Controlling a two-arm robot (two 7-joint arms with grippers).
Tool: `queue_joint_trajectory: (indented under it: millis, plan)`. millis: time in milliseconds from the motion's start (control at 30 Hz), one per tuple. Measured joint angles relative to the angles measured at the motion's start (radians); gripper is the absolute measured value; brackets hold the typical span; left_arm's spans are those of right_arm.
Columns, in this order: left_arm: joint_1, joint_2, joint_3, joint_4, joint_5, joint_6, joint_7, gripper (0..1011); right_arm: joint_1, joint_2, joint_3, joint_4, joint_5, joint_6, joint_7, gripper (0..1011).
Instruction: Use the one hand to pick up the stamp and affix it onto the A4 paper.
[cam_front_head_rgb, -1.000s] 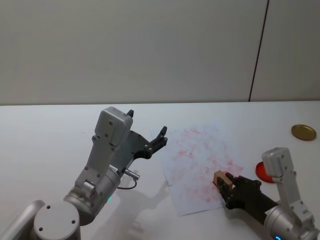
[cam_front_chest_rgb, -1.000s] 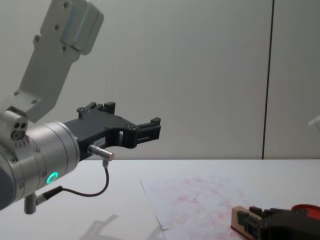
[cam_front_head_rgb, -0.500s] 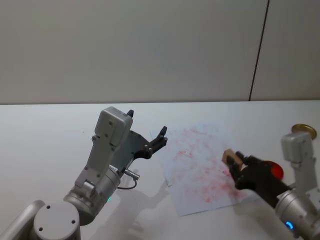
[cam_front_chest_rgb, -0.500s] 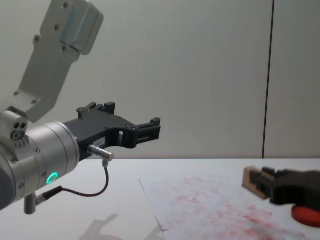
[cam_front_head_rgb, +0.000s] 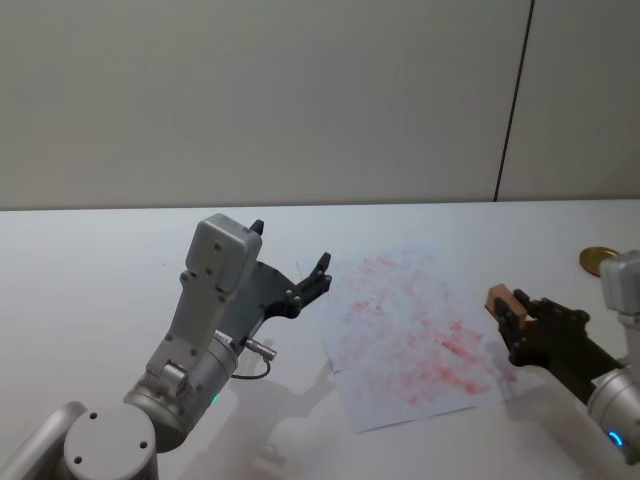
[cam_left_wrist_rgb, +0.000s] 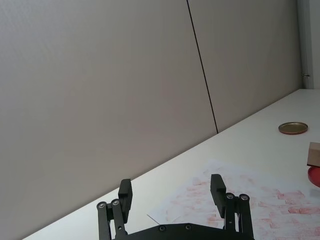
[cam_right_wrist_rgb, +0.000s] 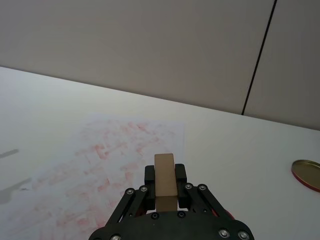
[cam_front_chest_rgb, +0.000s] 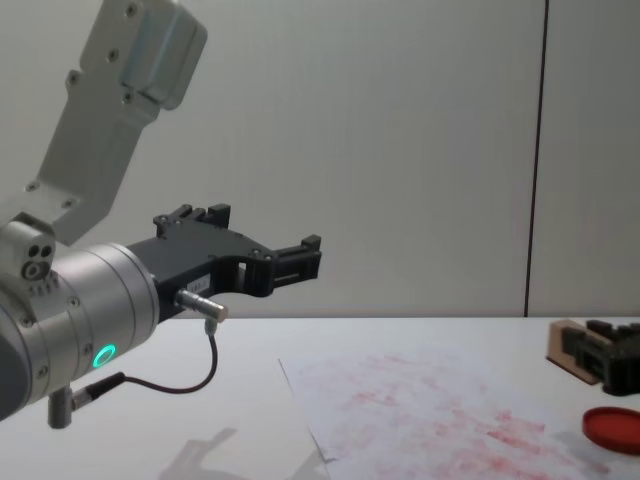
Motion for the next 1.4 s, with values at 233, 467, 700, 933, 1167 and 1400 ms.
queue_joint_trajectory:
  millis: [233,467,700,933,1167,1400]
  plan:
    - [0.000,0.000,0.000,0.000,0.000,0.000,0.000,993,0.000,0.015,0.015,0.024,-0.005,0.006,-0.008,218]
    - [0.000,0.000,0.000,0.000,0.000,0.000,0.000,993,0.005,0.025,0.027,0.056,-0.008,0.008,-0.015,219]
    - [0.000,0.000,0.000,0.000,0.000,0.000,0.000,993,0.011,0.027,0.032,0.082,-0.011,0.006,-0.019,219]
    - [0.000,0.000,0.000,0.000,0.000,0.000,0.000,993,0.021,0.025,0.033,0.110,-0.015,0.000,-0.021,218]
    - [0.000,0.000,0.000,0.000,0.000,0.000,0.000,993,0.029,0.019,0.032,0.131,-0.020,-0.003,-0.022,218]
    - [0.000,0.000,0.000,0.000,0.000,0.000,0.000,993,0.036,0.015,0.030,0.149,-0.024,-0.004,-0.024,392]
